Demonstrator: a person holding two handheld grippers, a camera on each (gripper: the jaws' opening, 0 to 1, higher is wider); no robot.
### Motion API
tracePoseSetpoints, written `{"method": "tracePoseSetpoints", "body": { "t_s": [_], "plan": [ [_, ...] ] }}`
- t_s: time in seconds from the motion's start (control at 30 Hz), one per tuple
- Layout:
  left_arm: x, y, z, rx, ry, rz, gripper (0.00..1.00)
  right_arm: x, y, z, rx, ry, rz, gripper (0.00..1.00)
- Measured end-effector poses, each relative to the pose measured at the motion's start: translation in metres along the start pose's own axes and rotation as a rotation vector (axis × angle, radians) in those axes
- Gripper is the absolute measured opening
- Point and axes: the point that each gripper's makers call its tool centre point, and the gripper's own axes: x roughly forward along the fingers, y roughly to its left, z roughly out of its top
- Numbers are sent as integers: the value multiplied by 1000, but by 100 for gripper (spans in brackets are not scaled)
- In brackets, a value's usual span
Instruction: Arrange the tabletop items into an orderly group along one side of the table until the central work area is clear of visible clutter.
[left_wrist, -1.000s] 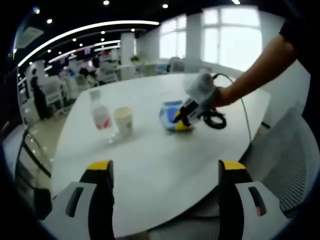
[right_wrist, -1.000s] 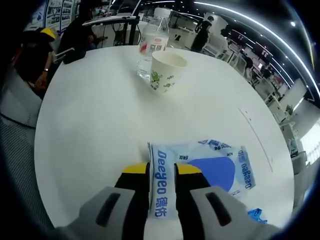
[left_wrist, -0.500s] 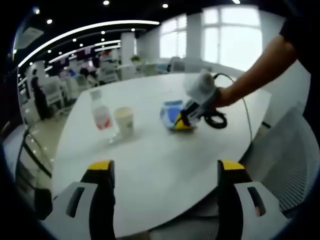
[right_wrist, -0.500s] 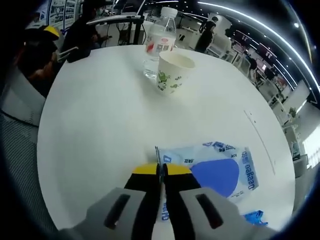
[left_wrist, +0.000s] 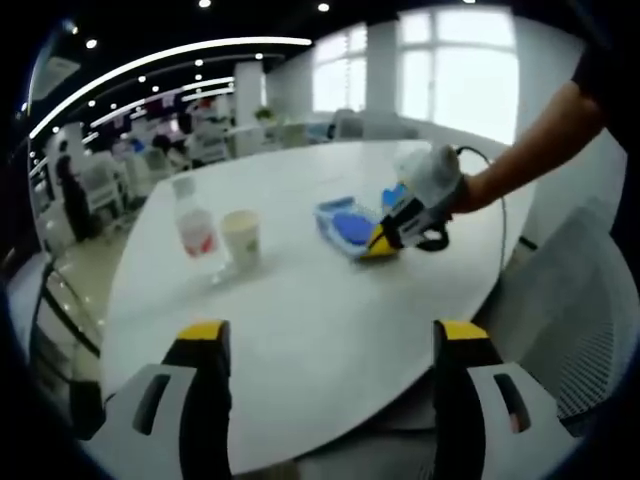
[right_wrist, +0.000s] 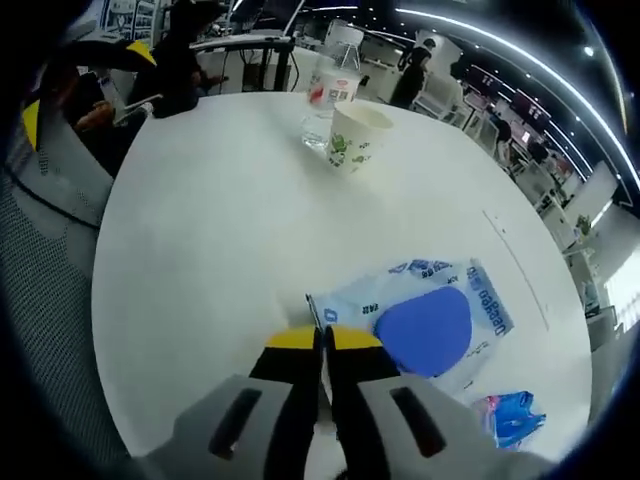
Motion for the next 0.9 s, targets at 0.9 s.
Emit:
{"method": "tracePoseSetpoints", "body": {
  "t_s": [0.9],
  "plan": [
    [6,-24,-10,63,63,-116,80,-62,49,-50,31,-10,-1,3]
  ]
}}
